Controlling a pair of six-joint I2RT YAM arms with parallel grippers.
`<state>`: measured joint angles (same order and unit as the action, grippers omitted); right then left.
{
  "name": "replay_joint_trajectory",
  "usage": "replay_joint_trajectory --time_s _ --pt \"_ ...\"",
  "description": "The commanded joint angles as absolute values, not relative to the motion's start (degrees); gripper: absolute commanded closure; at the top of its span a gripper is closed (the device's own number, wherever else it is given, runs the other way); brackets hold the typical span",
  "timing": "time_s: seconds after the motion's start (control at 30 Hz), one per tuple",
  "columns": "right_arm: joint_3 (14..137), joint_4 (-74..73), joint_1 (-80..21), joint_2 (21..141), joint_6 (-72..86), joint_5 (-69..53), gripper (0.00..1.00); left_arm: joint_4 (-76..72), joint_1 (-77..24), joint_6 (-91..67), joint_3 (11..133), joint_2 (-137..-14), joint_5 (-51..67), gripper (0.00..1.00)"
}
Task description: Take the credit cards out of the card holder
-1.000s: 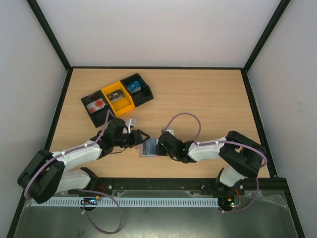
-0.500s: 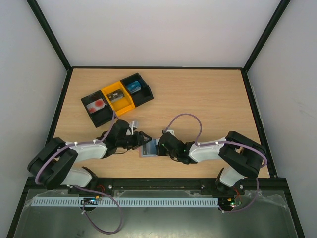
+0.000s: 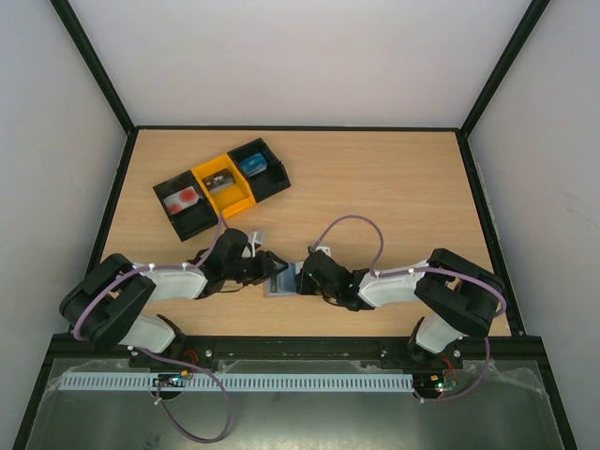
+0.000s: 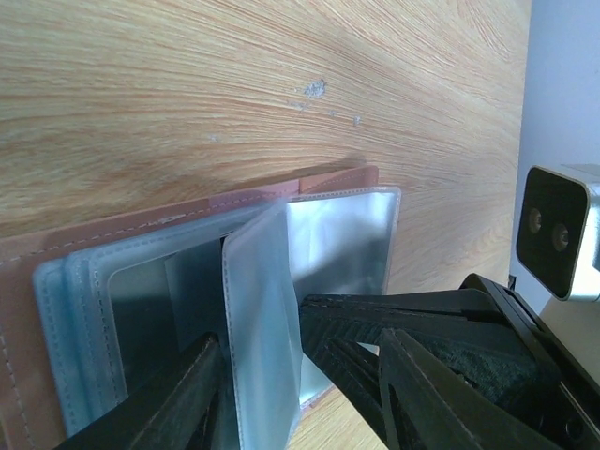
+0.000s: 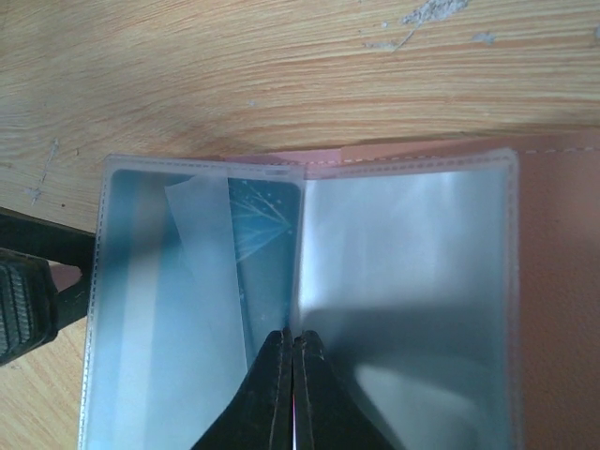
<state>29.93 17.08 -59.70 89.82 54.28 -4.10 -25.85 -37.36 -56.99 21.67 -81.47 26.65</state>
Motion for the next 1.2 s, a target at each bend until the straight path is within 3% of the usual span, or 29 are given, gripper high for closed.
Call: replay_joint_trajectory --time_s 0.0,0.37,0.7,1.17 --pt "27.7 13.1 -60.0 88.6 54.9 -4.5 0.97 -26.6 -38.6 -57.6 21.9 -82.0 26.2 0.54" --pt "26.0 11.7 -60.0 80.5 54.5 -0.4 0.87 -25.4 -42.0 -58.8 25.4 -80.7 25.2 0.54" --pt "23.4 5.5 -60.0 68.1 54.4 8.5 0.86 -29.0 -44.6 -60.1 27.2 -83.6 25.6 0.54" --pt "21.8 4.4 -60.0 59.4 55.0 9.5 0.83 -32.7 -46.1 -61.0 26.7 -85.6 25.6 0.54"
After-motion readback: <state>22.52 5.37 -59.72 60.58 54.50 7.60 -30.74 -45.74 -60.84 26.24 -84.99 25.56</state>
